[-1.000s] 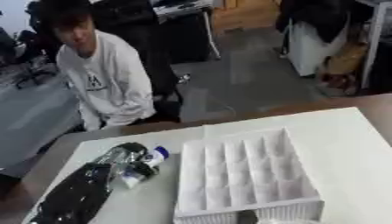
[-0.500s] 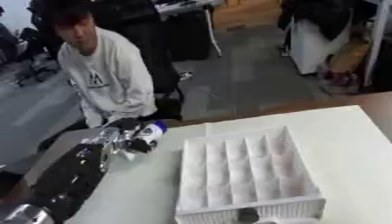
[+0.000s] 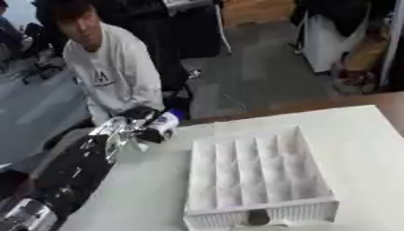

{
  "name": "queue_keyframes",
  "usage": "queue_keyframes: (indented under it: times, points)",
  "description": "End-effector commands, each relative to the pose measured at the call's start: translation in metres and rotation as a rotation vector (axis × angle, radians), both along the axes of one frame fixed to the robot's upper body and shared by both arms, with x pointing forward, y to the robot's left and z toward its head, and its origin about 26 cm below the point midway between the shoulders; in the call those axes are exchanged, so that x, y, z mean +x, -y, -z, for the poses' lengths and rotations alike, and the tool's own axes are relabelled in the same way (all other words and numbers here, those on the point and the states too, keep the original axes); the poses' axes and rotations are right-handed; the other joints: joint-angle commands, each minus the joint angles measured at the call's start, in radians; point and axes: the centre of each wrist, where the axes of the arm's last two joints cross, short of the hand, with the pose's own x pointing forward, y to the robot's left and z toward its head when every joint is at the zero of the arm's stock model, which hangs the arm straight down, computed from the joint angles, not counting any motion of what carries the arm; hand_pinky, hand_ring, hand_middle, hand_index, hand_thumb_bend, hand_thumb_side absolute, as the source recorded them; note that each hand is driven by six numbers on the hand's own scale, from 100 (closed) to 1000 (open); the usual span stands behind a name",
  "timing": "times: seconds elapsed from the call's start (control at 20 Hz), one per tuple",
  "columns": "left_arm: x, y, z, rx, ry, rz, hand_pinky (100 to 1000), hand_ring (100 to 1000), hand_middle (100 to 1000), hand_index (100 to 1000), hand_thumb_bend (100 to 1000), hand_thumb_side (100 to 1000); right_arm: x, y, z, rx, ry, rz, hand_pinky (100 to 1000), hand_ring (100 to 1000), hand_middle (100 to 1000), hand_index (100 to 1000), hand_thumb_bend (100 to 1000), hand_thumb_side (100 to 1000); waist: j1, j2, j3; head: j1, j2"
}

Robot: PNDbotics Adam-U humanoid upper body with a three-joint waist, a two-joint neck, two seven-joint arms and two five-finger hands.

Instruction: Pick up objects on the table and place them in the box.

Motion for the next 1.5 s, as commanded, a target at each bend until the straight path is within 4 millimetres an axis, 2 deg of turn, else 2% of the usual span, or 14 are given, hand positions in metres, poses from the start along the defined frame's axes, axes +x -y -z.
queue_keyframes:
  times: [0.05,0.2,0.7,0.8,0.85,1.1,1.5]
  points:
    - [0.002,-0.006,-0.03,-0.005,0.078,0.053,100,100,100,289,100,589,-0.004,0.001,-0.009,-0.017,0.033,0.009,463,518,449,566,385,861,-0.007,-0.017,0.001,0.008,0.004]
    - [0.001,-0.001,-0.036,-0.018,0.097,0.113,100,100,100,288,100,608,-0.004,0.001,-0.009,-0.015,0.034,0.01,463,518,449,566,386,862,-0.006,-0.017,0.001,0.009,0.007]
    - [-0.003,0.024,-0.052,-0.048,0.149,0.321,100,100,100,283,100,587,-0.004,0.001,-0.01,-0.015,0.035,0.008,463,518,450,567,385,862,-0.004,-0.018,-0.002,0.012,0.012]
    - [-0.003,0.028,-0.054,-0.052,0.158,0.356,100,100,100,280,100,619,-0.004,0.001,-0.01,-0.016,0.035,0.007,464,518,450,567,389,858,-0.004,-0.018,-0.002,0.013,0.013]
    - [-0.004,0.031,-0.054,-0.055,0.161,0.372,100,100,100,277,100,589,-0.004,0.0,-0.01,-0.016,0.035,0.007,464,518,450,567,386,863,-0.004,-0.018,-0.003,0.013,0.013]
    - [-0.005,0.044,-0.057,-0.068,0.158,0.485,100,100,100,278,100,593,-0.004,0.0,-0.011,-0.017,0.036,0.003,464,518,450,567,387,864,-0.003,-0.017,-0.005,0.016,0.014]
    - [-0.007,0.068,-0.054,-0.055,0.151,0.621,100,100,100,280,100,596,-0.003,-0.002,-0.012,-0.024,0.038,-0.009,464,519,450,567,389,865,0.0,-0.014,-0.011,0.009,-0.012]
